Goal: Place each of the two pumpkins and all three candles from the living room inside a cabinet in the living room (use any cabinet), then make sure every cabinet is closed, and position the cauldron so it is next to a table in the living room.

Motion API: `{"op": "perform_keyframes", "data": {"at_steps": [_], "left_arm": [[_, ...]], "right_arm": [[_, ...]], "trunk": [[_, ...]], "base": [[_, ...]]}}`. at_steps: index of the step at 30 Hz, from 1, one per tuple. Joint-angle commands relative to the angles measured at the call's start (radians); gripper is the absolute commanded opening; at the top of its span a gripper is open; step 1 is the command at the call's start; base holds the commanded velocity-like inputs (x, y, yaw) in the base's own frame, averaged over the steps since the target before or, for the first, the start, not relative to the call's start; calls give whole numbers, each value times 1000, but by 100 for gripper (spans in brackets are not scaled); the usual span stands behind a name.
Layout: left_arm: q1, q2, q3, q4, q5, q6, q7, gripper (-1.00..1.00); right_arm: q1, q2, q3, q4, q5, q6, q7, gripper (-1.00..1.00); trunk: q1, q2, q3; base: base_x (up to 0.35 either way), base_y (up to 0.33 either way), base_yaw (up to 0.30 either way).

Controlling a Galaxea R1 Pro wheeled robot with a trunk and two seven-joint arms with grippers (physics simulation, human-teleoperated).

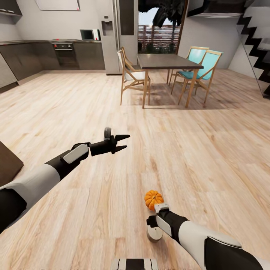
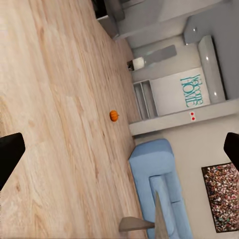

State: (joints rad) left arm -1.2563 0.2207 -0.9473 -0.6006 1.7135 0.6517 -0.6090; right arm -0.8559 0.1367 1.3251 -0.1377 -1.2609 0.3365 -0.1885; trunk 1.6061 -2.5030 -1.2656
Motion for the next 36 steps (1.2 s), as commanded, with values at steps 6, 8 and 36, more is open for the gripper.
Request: {"op": "perform_keyframes", "data": {"at_steps": [6,8,36], "left_arm": [[0,-2,0,0,0,0,0,100],[0,-3,-1,-1,1,0,0,100],[0,-18,-1,1,-3,0,0,100]], "right_arm": [[0,0,-1,4,1,-3,-7,100],[0,1,-1,4,1,-3,-9,100],[0,1,0,-3,71,-77,1,100]], "trunk": [[3,-1,-23],[4,-2,-31],[16,-8,-139]], "base": [[0,0,0],[0,0,0],[0,0,0]]}}
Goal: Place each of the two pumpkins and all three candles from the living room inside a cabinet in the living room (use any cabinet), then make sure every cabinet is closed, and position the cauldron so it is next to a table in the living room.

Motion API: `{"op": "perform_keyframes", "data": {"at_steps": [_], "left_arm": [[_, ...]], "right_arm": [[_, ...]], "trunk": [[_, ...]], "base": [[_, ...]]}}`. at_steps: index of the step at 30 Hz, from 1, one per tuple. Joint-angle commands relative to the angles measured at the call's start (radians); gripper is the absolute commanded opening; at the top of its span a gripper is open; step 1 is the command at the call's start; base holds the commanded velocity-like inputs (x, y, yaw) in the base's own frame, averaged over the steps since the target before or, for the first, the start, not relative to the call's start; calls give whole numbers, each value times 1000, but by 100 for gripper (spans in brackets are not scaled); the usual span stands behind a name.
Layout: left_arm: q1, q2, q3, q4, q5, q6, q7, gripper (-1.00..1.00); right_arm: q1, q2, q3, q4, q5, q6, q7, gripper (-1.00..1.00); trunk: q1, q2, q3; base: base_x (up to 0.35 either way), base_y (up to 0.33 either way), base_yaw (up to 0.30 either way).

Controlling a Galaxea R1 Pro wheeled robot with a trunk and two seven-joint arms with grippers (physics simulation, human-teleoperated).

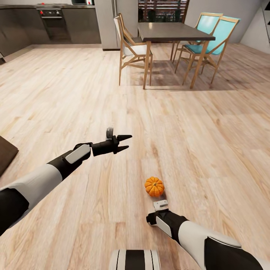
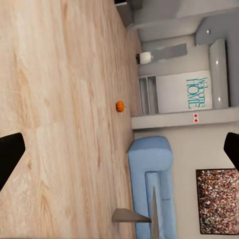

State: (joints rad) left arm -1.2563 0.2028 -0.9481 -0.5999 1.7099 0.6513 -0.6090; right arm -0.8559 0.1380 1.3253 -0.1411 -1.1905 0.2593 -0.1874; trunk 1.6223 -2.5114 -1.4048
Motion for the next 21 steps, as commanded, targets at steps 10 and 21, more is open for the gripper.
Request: {"op": "perform_keyframes", "data": {"at_steps": [10,21], "left_arm": [[1,4,0,-1,3,-8,-5,100],[6,5,-1,3,4,-16,-7,100]], "right_arm": [[0,-1,-1,3,0,-2,-4,100],[0,-3,-2,6,-1,-2,-4,100]], "trunk": [[3,-2,-27],[3,-2,-27]], "base": [[0,0,0],[0,0,0]]}}
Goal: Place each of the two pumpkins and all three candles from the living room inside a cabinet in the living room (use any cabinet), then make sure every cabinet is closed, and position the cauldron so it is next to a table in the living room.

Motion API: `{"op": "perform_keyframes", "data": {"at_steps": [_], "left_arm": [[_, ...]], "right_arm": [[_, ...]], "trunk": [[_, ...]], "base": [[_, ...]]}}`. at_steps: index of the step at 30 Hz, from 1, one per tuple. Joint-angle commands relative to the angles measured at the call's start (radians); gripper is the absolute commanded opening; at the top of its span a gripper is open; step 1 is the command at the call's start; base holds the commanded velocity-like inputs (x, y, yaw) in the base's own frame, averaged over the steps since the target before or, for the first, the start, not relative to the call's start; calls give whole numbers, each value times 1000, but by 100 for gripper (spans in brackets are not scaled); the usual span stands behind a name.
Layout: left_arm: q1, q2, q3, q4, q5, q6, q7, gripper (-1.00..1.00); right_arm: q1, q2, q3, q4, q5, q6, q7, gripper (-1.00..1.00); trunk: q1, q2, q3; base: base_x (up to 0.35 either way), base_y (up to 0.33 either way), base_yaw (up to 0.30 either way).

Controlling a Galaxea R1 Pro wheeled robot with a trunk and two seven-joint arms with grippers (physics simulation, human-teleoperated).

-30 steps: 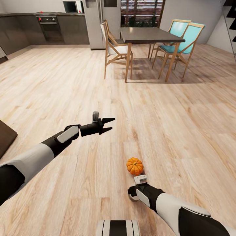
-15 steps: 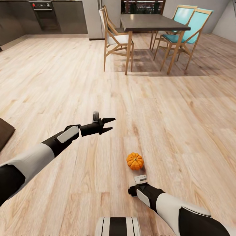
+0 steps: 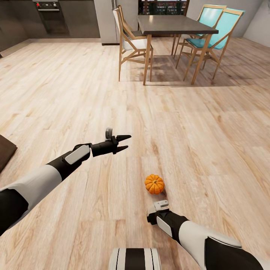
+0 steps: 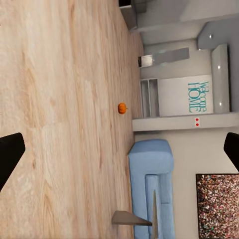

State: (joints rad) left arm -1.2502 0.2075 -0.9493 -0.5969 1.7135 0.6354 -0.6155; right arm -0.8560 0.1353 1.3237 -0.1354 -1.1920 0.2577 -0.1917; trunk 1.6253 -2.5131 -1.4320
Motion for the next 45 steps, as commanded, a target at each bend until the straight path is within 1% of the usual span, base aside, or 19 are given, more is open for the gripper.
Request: {"op": "perform_keyframes", "data": {"at_steps": [1,3,4,8,13,18,27,31,33,34,35,37,38,41,42,43,44,45], "left_arm": [[0,0,0,0,0,0,0,100],[0,-1,0,0,0,0,0,100],[0,-1,0,0,0,0,0,100],[0,-1,0,2,0,0,1,100],[0,-1,0,2,0,0,2,100],[0,-1,0,2,0,0,2,100],[0,0,0,3,-1,0,3,100],[0,-2,0,3,-2,0,5,100],[0,-3,0,3,-2,0,7,100],[0,-3,0,3,-2,-1,7,100],[0,-3,0,3,-3,-1,8,100],[0,-3,0,3,-4,0,8,100],[0,-3,0,3,-4,0,8,100],[0,-3,0,3,-5,0,8,100],[0,-1,1,3,-5,0,8,100],[0,0,1,3,-5,0,8,100],[0,3,1,4,-4,0,8,100],[0,7,1,4,-4,0,7,100]], "right_arm": [[0,0,0,0,0,0,0,100],[0,0,0,1,0,0,0,100],[0,0,-1,0,0,-1,0,-100],[0,-1,-1,0,0,-21,1,-100],[-2,-3,-2,-1,0,-26,-4,-100],[-10,-10,-4,-10,-1,-23,-5,-100],[-12,-9,-3,-16,-1,-7,-6,-100],[-12,-10,-3,-31,-1,67,-4,-100],[-12,-11,-6,-71,-1,99,-3,-100],[-12,-19,-7,-109,-1,115,-2,-100],[-12,-41,-9,-150,-2,128,-2,-100],[-12,-74,-11,-216,-3,146,-2,-100],[-12,-98,-12,-269,-4,171,-3,-100],[-15,-141,-22,-354,-6,236,-6,-100],[-25,-160,-57,-397,-7,279,-7,-100],[-30,-166,-85,-413,-7,302,-7,-100],[-34,-170,-134,-427,-6,341,-7,-100],[-36,-172,-167,-434,-5,368,-8,-100]], "trunk": [[0,0,0],[0,0,0],[0,0,0],[0,0,0],[0,0,0],[0,0,0],[0,0,0],[0,0,0],[0,0,0],[0,0,0],[0,0,0],[0,0,0],[0,0,0],[0,0,0],[0,0,0],[0,0,0],[0,0,0],[0,0,0]], "base": [[0,0,0],[0,0,0],[0,0,0],[0,0,0],[0,0,0],[0,0,0],[0,0,0],[0,0,0],[0,0,0],[0,0,0],[0,0,0],[0,0,0],[0,0,0],[0,0,0],[0,0,0],[0,0,0],[0,0,0],[0,0,0]]}}
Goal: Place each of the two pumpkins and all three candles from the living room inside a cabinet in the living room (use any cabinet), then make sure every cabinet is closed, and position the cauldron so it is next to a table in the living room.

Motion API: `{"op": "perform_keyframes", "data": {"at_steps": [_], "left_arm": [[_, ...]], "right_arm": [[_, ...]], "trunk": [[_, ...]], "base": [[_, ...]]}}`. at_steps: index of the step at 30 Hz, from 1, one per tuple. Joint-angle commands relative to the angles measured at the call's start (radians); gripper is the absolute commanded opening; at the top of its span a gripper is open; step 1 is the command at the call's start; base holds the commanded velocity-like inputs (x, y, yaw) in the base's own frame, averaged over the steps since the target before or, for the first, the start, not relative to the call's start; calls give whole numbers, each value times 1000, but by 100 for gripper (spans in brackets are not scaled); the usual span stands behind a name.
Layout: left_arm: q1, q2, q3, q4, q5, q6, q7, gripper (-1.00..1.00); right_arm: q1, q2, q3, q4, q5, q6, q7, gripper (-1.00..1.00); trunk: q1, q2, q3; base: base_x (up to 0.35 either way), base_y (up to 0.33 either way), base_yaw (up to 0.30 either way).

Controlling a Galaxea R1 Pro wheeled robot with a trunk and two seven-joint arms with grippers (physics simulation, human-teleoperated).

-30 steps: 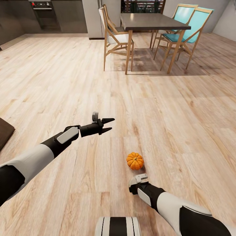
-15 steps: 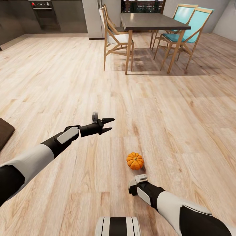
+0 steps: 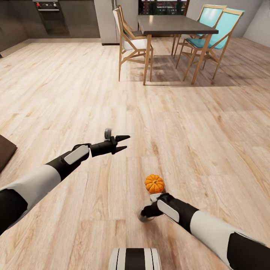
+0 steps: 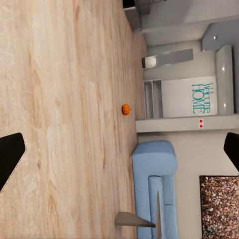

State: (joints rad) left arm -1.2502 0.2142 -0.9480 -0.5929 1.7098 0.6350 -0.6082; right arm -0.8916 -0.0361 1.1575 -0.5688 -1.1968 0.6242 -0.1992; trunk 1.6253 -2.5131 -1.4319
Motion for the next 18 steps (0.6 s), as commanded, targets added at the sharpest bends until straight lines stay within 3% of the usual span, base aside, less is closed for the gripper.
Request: {"op": "perform_keyframes", "data": {"at_steps": [1,5,13,18], "left_arm": [[0,9,0,0,1,0,0,100],[0,27,0,1,3,-1,-3,100],[1,26,-1,2,5,-3,-3,100],[2,18,-3,-9,1,-1,-10,100]], "right_arm": [[-2,-1,-45,-6,2,33,0,-100],[-19,-2,-104,-40,4,70,-2,-100],[-23,-4,-110,-55,5,74,-8,-100],[-23,-2,-107,-53,4,74,-8,-100]], "trunk": [[0,0,0],[0,0,0],[0,0,0],[-2,1,19]], "base": [[0,0,0],[0,0,0],[0,0,0],[0,0,0]]}}
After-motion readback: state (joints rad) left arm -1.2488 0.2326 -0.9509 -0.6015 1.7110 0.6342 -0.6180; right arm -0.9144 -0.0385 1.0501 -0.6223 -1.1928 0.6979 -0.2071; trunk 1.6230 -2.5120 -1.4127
